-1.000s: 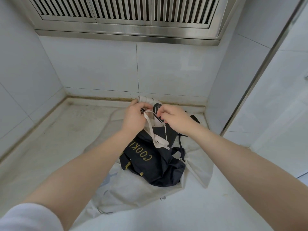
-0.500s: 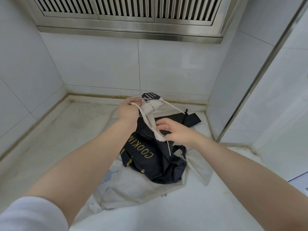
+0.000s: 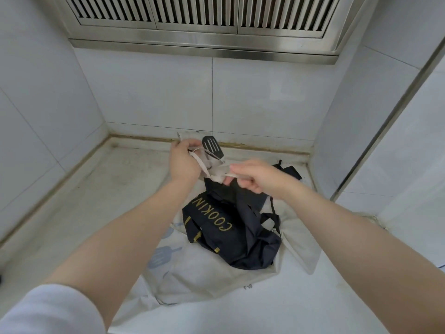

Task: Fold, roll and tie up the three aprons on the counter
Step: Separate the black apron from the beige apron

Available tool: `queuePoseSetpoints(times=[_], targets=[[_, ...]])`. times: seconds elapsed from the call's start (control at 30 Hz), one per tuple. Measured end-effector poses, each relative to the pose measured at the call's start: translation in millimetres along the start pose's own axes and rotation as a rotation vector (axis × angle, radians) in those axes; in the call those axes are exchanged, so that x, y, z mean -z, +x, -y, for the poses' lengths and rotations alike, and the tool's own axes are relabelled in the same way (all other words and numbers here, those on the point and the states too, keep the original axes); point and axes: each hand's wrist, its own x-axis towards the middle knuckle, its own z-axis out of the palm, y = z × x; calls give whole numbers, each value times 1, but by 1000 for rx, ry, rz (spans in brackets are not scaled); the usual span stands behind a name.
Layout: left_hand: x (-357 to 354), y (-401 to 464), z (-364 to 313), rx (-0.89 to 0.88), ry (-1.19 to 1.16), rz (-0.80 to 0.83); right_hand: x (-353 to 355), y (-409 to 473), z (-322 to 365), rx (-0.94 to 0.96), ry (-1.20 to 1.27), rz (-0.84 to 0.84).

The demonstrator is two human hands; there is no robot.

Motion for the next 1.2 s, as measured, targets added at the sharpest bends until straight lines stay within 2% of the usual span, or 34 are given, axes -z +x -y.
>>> queuePoseSetpoints(times=[0.07,0.13,0.23,0.33,0.43,0.53,0.67,0.73,0.87,1.0,1.2], targets=[[9,4,6,-85,216,61,15,4,14,54,73,-50],[16,6,12,-164,300,116,31,11,19,83,171,-239],[20,7,14,-275,304,263,43,25,20,79,278,-535],[20,7,5,-314,176,334,46,41,19,-74,365,-710],[24,13,-2,-257,66,372,37,54,18,-281,509,-708],[27,21,-1,-231,51,421,23,65,17,-322,711,-598],[27,25,-1,-303,86,461,15,76,17,-213,546,-383],[27,31,-3,-297,52,465,12,82,17,-148,524,-414],[31,45,-6,-170,-47,569,12,90,15,-89,468,-525],[31,63,-5,-407,271,625,14,95,12,-56,410,-583],[29,78,-16,-439,422,786,23,98,12,-15,288,-664]])
